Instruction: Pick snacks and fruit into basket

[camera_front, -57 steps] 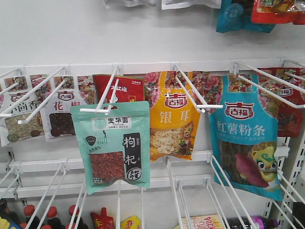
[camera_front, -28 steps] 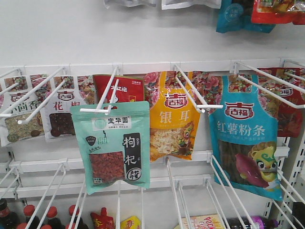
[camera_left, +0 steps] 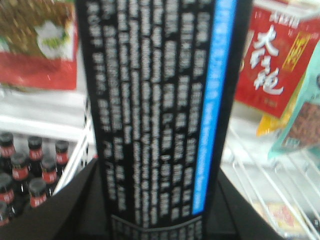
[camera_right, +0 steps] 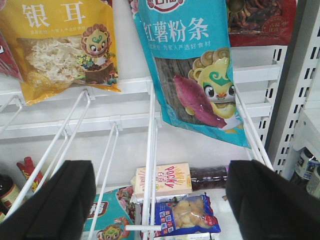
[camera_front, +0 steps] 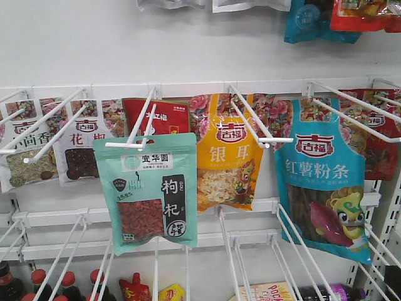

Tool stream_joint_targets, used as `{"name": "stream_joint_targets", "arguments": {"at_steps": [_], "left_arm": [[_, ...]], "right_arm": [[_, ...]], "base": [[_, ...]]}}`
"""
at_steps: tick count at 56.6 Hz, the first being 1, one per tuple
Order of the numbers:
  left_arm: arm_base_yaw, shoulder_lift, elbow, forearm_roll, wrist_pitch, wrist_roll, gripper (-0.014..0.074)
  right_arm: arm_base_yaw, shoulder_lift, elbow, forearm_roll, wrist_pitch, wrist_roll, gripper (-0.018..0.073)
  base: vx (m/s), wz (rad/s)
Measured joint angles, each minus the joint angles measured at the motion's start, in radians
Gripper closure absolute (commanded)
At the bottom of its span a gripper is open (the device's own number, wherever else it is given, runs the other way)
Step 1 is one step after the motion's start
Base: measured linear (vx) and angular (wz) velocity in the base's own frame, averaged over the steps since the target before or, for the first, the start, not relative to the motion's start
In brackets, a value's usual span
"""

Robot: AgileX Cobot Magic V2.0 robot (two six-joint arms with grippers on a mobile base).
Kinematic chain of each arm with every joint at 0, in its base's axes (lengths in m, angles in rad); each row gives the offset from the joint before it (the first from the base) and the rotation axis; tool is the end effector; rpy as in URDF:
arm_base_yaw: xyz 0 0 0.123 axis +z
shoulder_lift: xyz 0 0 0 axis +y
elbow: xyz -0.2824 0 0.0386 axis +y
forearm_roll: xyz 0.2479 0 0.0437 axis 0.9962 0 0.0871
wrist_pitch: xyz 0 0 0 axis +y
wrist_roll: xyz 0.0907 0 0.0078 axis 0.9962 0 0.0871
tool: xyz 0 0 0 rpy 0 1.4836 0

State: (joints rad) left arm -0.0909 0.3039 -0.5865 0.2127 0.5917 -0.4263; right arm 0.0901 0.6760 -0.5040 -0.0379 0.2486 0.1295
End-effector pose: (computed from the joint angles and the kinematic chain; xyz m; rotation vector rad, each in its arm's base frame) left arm 0.0571 0.0056 0.3363 -0.2253 1.7685 -0.1397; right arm 0.1411 0.0119 0.3005 0.0089 1.9056 0.1151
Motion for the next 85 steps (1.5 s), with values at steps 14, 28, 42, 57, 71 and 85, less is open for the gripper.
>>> {"name": "stream_joint_targets", "arguments": {"at_steps": [14, 28, 42, 57, 71, 85], "left_arm": [[0.0, -0.056, 0.0, 0.022, 0.064, -0.03, 0.0594], [0.0, -0.056, 0.0, 0.022, 0.073, -0.03, 0.0594], [0.0, -0.056, 0.0, 0.022, 0.073, -0.03, 0.0594], [0.0, -0.056, 0.0, 0.022, 0.073, -0.03, 0.0594], [0.0, -0.056, 0.0, 0.022, 0.073, -0.03, 0.0594], [0.0, -0.056, 0.0, 0.025, 0.073, -0.03, 0.0594]], "right_arm": [[0.0, 0.0, 0.0, 0.0, 0.0, 0.0, -0.0032], [0.0, 0.0, 0.0, 0.0, -0.018, 0.0, -0.0032], [0.0, 0.0, 0.0, 0.001, -0.023, 0.0, -0.0032], [0.0, 0.0, 0.0, 0.038, -0.04, 0.023, -0.0025], [0.087, 0.193, -0.024, 0.126, -0.068, -0.023, -0.0023], [0.311, 0.44, -0.136, 0.129, -0.216, -0.244, -0.0023]], "base": [[0.0, 0.0], [0.0, 0.0], [0.0, 0.0], [0.0, 0.0], [0.0, 0.0], [0.0, 0.0]]}}
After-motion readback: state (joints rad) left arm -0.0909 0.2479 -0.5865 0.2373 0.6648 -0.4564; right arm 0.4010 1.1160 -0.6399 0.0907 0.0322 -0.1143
